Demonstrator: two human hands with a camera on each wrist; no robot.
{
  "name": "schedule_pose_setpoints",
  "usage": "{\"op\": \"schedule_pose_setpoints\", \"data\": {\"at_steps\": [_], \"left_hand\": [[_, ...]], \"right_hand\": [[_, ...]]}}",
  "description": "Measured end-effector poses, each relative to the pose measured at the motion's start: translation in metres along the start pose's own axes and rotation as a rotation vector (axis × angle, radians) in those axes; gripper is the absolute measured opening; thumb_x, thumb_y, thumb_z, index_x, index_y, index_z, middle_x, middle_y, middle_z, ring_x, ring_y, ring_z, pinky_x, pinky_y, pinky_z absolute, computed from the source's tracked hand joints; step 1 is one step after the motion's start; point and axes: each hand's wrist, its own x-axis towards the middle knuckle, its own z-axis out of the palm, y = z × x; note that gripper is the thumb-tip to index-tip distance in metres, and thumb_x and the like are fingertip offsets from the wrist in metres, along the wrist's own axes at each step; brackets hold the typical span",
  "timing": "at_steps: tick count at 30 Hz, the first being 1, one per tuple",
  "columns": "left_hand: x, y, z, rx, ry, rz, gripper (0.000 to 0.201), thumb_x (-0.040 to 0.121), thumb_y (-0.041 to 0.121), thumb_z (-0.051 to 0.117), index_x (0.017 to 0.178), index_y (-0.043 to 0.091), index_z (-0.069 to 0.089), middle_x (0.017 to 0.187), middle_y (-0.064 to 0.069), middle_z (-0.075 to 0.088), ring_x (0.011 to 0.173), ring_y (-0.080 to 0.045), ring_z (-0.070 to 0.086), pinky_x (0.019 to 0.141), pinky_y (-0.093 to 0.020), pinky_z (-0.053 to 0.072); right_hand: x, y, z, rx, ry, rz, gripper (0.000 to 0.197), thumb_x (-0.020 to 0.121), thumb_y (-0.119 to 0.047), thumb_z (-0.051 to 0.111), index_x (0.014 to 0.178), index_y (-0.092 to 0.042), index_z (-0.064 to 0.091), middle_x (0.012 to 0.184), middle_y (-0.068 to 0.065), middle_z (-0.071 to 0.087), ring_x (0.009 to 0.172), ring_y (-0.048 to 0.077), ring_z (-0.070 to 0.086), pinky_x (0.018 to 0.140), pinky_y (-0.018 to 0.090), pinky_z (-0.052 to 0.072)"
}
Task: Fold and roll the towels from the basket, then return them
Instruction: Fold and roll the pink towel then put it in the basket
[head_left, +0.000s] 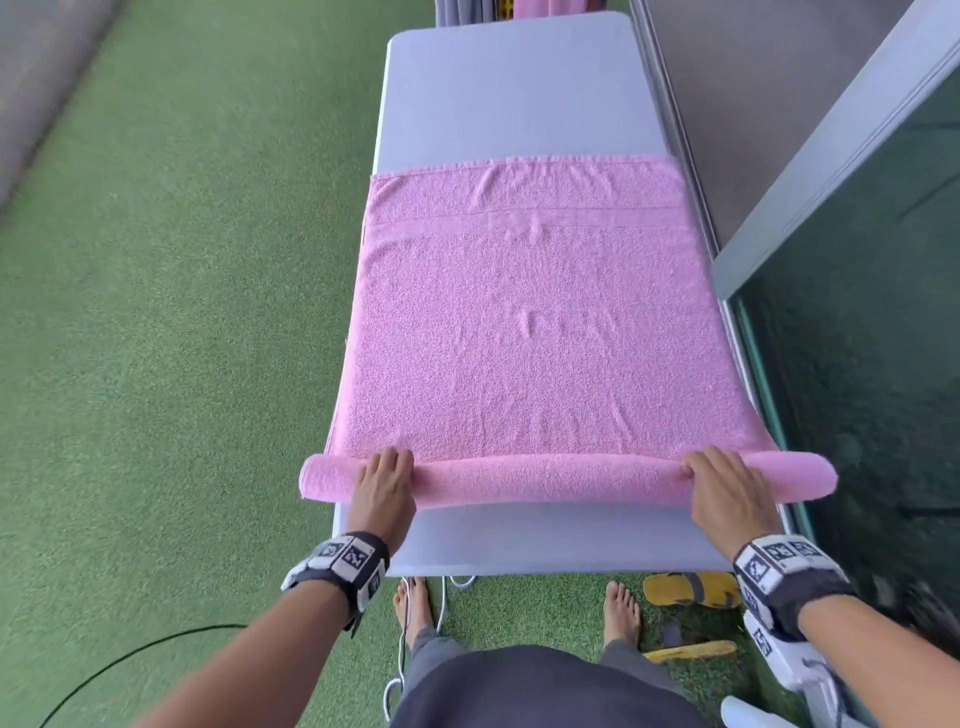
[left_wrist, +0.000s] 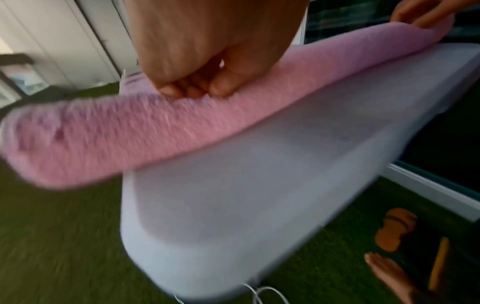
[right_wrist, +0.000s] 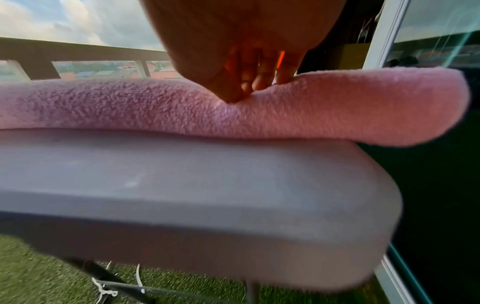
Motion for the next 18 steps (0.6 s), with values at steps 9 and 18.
{"op": "schedule_pose_setpoints", "data": {"at_steps": [9,18], "left_hand": [[-0.025,-0.013,0.014,-0.074,-0.021,0.074,0.047,0.072,-0.011,0.070,0.116,0.002,0.060,0.115,-0.014,0.065,0.110,-0.030,0.059,0.102,-0.046,0.045],[-0.051,-0.003,0.000,-0.020,-0.075,0.039,0.040,0.074,-0.010,0.035,0.098,0.007,0.062,0.091,-0.006,0.067,0.083,-0.023,0.061,0.081,-0.038,0.053]], "right_hand": [[-0.004,0.019,0.014,0.106,-0.051,-0.048,0.050,0.070,0.001,0.074,0.118,-0.009,0.066,0.119,0.006,0.066,0.109,0.026,0.060,0.100,0.046,0.046],[-0.037,0.022,0.017,0.055,-0.202,-0.067,0.048,0.091,-0.007,0.047,0.137,-0.015,0.049,0.138,-0.002,0.052,0.127,0.016,0.045,0.113,0.035,0.029]]}}
